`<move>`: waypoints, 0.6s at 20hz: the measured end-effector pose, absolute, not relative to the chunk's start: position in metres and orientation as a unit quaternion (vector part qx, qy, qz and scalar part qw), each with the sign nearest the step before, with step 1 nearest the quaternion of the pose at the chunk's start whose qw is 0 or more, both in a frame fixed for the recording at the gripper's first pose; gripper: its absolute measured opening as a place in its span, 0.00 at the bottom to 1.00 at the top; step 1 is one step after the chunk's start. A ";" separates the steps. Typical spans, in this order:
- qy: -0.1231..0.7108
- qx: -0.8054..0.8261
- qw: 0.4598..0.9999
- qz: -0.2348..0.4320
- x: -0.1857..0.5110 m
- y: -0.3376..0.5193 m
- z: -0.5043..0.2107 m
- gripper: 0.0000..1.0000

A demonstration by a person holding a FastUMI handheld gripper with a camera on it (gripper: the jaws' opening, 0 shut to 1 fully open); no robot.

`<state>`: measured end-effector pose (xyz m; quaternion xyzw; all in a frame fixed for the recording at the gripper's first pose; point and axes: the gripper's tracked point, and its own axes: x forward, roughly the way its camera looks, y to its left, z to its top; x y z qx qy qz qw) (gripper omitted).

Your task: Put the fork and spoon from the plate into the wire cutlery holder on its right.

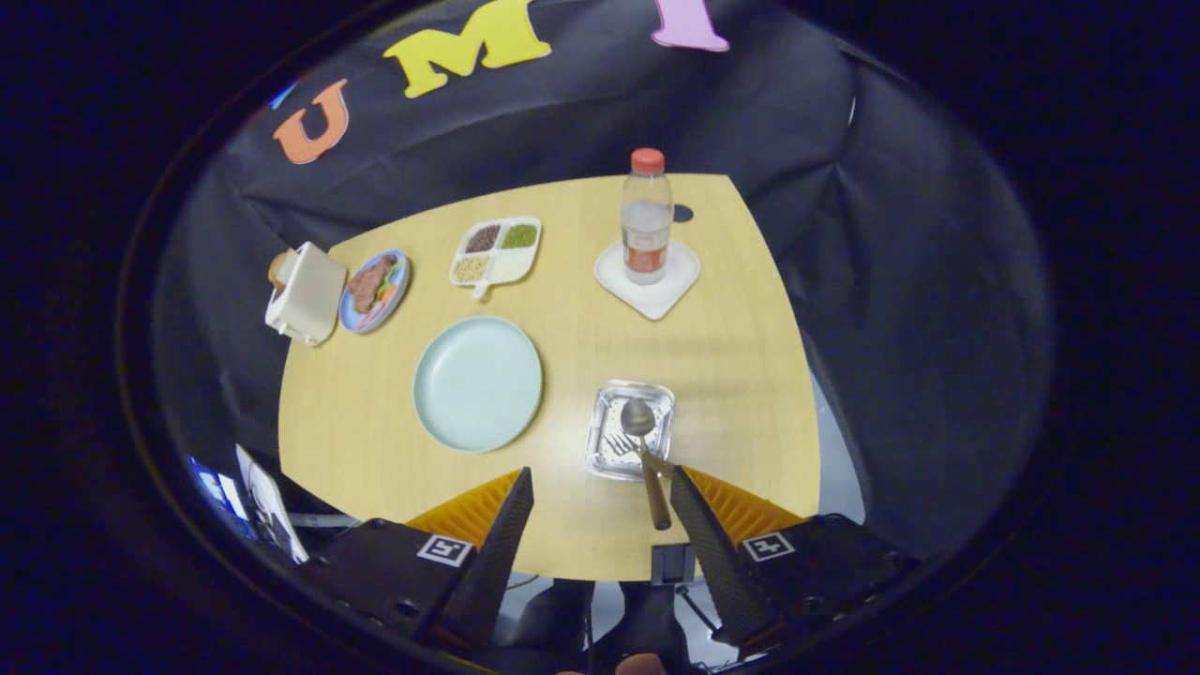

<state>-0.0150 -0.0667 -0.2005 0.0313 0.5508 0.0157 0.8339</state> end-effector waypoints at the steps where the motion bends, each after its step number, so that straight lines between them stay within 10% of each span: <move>1: 0.533 0.026 0.846 0.018 -0.010 -0.061 -0.190 0.90; 12: 0.159 0.038 0.985 0.060 0.038 0.017 0.011 0.91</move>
